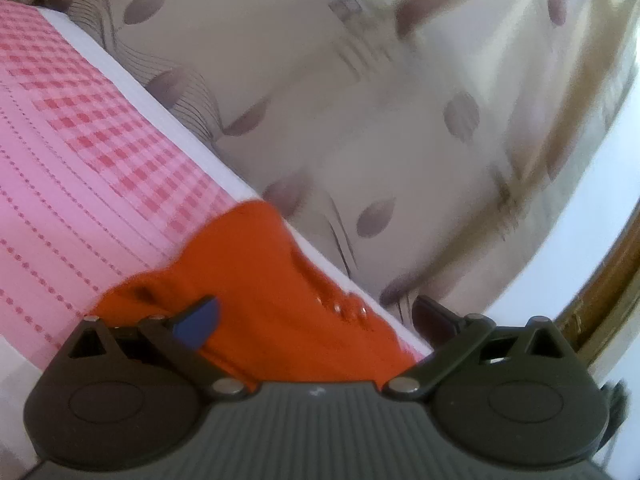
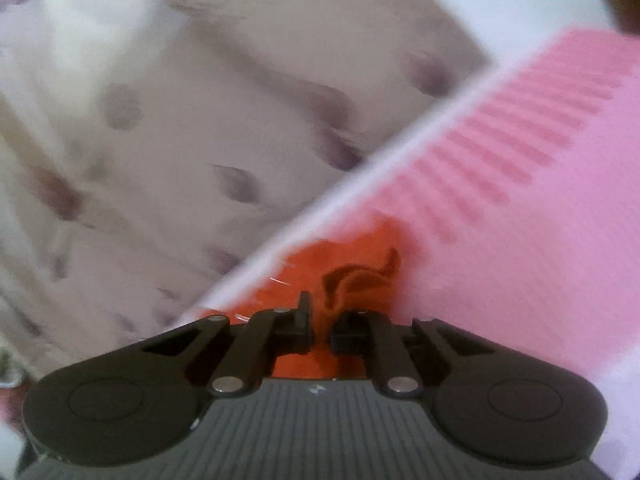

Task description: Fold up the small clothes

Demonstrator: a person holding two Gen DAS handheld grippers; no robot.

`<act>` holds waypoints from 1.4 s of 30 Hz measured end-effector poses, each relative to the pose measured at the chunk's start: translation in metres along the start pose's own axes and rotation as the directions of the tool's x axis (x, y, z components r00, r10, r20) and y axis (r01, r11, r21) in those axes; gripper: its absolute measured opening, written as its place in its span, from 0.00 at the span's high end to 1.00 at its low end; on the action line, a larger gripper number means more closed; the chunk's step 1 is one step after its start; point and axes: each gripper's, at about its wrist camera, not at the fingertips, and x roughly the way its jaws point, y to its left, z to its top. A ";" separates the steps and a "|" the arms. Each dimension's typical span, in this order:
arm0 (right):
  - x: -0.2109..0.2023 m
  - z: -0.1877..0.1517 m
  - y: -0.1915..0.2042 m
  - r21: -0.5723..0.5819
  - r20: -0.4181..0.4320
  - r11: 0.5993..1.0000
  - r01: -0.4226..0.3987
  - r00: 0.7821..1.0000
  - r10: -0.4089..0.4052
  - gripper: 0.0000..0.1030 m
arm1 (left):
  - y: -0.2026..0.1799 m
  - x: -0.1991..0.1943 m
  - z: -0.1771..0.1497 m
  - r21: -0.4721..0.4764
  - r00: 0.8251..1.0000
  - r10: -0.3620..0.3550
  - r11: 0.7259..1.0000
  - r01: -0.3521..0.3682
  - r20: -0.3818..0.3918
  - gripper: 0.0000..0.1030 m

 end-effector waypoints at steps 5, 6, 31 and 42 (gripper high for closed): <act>0.000 0.039 0.048 0.096 0.107 0.944 -0.315 0.946 0.305 0.87 | 0.001 -0.003 0.002 -0.003 0.999 0.021 1.000 -0.021 0.034 0.00; -0.003 0.040 0.045 0.087 0.133 0.944 -0.318 0.943 0.305 0.90 | 0.001 -0.004 0.003 -0.004 0.999 0.031 1.000 -0.031 0.042 0.00; 0.148 -0.017 0.108 -0.197 -0.430 0.903 -0.381 0.861 0.270 0.04 | 0.004 -0.007 0.006 -0.021 0.996 0.083 0.996 -0.082 0.042 0.00; 0.291 -0.103 0.196 -0.498 -0.726 0.783 -0.372 0.672 -0.142 0.22 | -0.001 -0.001 0.000 0.007 0.999 0.027 1.000 -0.027 -0.043 0.00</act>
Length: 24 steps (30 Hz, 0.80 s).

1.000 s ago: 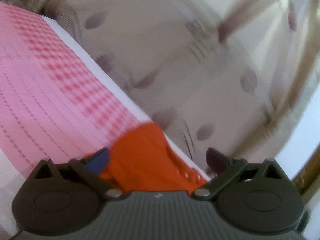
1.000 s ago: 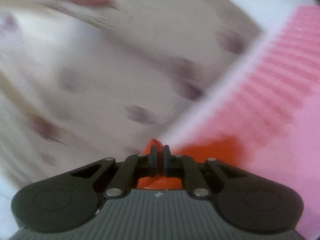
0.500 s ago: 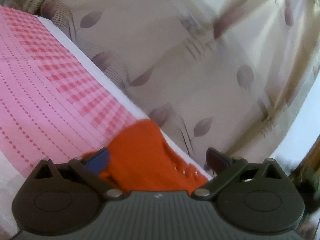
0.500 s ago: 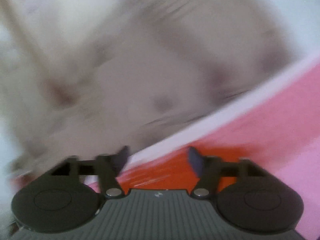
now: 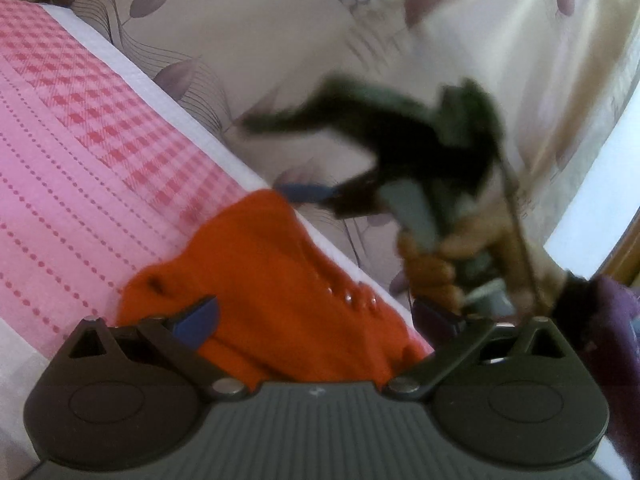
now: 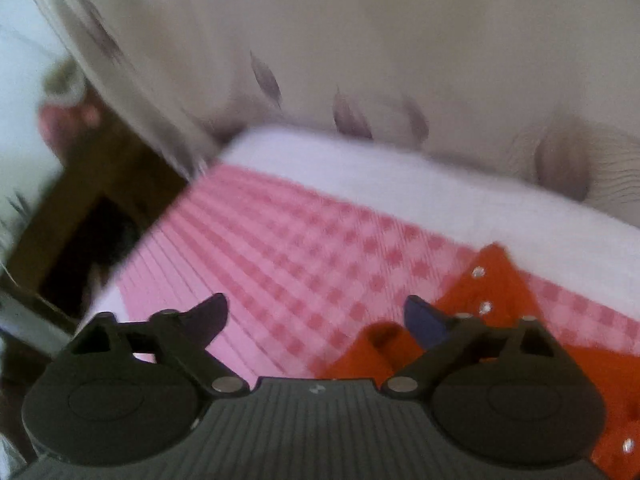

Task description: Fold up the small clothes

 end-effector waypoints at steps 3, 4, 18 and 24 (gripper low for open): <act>0.020 -0.008 0.006 -0.079 -0.119 0.994 0.072 0.990 -0.081 0.49 | 0.000 0.001 0.000 0.002 1.000 0.006 1.000 -0.006 0.004 0.00; 0.025 -0.013 0.008 -0.104 -0.144 0.991 0.080 0.985 -0.095 0.52 | 0.000 0.001 0.000 0.001 1.000 0.007 1.000 -0.007 0.005 0.00; 0.014 -0.018 0.007 0.047 0.105 0.975 -0.217 0.972 0.211 0.78 | 0.003 -0.001 0.000 -0.026 0.999 0.013 1.000 -0.012 0.045 0.00; -0.002 0.004 -0.009 0.049 0.217 0.967 -0.249 0.948 0.233 0.78 | 0.002 0.000 0.000 -0.015 0.999 0.024 1.000 -0.024 0.041 0.00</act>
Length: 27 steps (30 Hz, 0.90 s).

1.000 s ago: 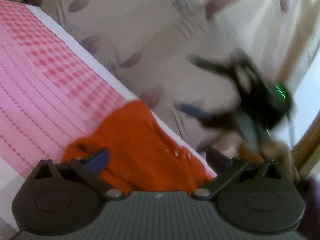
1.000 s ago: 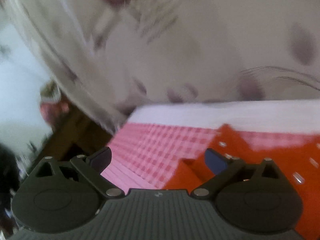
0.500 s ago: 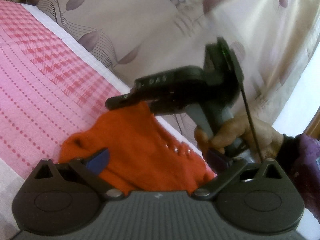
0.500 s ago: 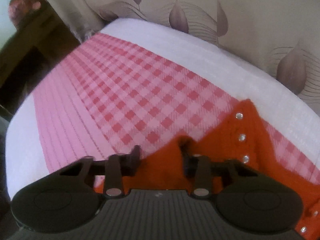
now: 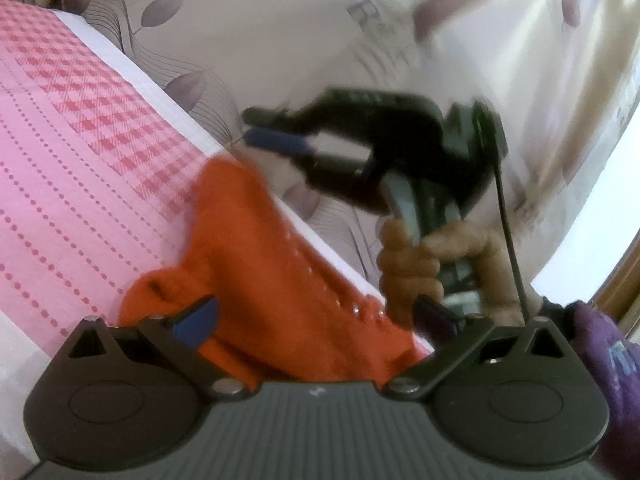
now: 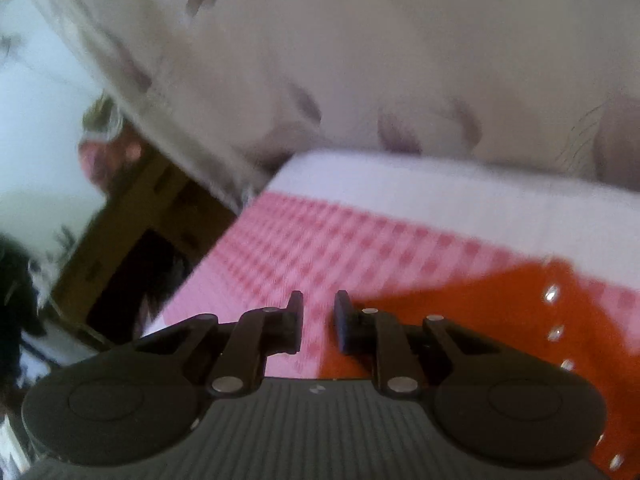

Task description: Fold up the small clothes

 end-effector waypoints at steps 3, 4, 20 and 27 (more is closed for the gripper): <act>0.007 0.008 -0.010 0.005 0.021 1.000 0.025 0.999 -0.025 0.77 | -0.002 0.000 0.000 0.007 1.000 0.006 1.000 -0.006 -0.003 0.00; 0.005 0.008 -0.012 -0.001 0.030 0.999 0.033 0.999 -0.033 0.77 | -0.003 -0.002 -0.001 0.008 1.000 0.005 1.000 -0.005 -0.004 0.00; -0.292 -0.257 0.014 0.217 0.336 0.954 0.208 0.902 -0.273 0.00 | -0.022 -0.019 0.006 0.163 0.962 0.261 0.956 -0.245 -0.082 0.00; -0.353 -0.375 0.066 0.255 0.380 0.941 0.223 0.872 -0.309 0.00 | -0.008 -0.148 -0.001 0.025 0.988 0.007 1.000 -0.003 -0.157 0.00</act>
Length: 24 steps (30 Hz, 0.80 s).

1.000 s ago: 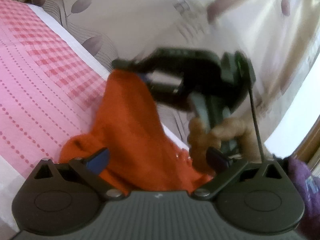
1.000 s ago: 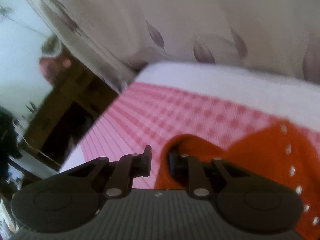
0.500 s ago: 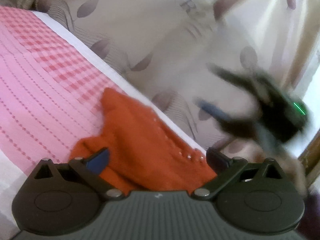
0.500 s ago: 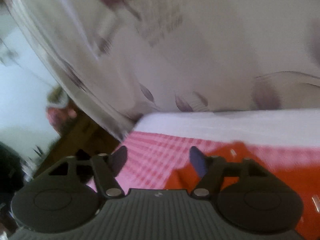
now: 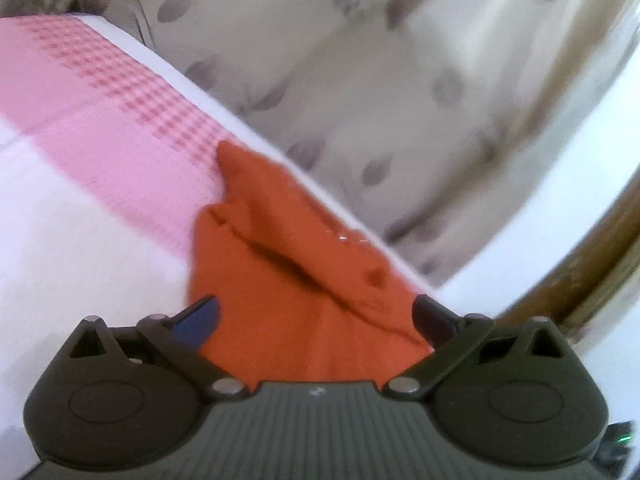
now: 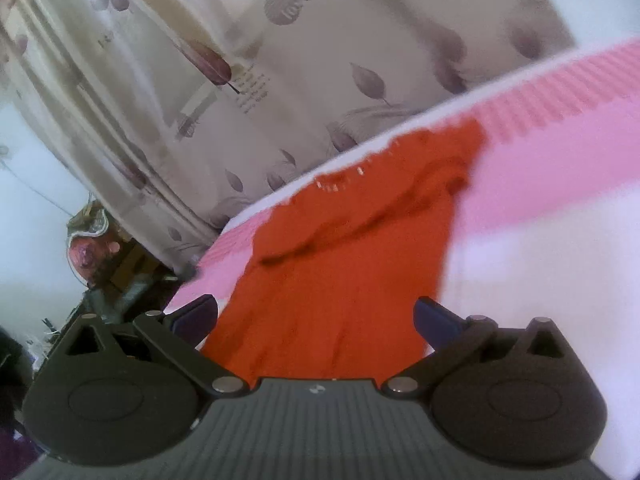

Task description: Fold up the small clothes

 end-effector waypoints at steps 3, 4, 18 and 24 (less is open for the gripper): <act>-0.007 -0.018 0.026 -0.174 -0.005 0.985 0.015 1.000 -0.016 0.00 | 0.003 -0.046 -0.019 -0.002 0.999 0.051 0.999 -0.051 0.016 0.00; -0.001 -0.020 0.036 -0.225 -0.024 0.974 0.028 0.999 -0.034 0.00 | 0.005 -0.060 -0.026 -0.010 0.999 0.049 0.999 -0.049 0.020 0.00; 0.040 -0.049 0.076 -0.349 -0.503 0.929 -0.123 0.861 -0.074 0.01 | 0.011 -0.123 -0.070 -0.015 0.998 0.059 0.998 -0.059 -0.038 0.00; -0.058 -0.056 0.066 -0.249 -0.220 0.967 0.045 0.970 -0.102 0.00 | 0.005 -0.115 -0.082 0.055 0.995 0.046 0.998 -0.041 -0.092 0.00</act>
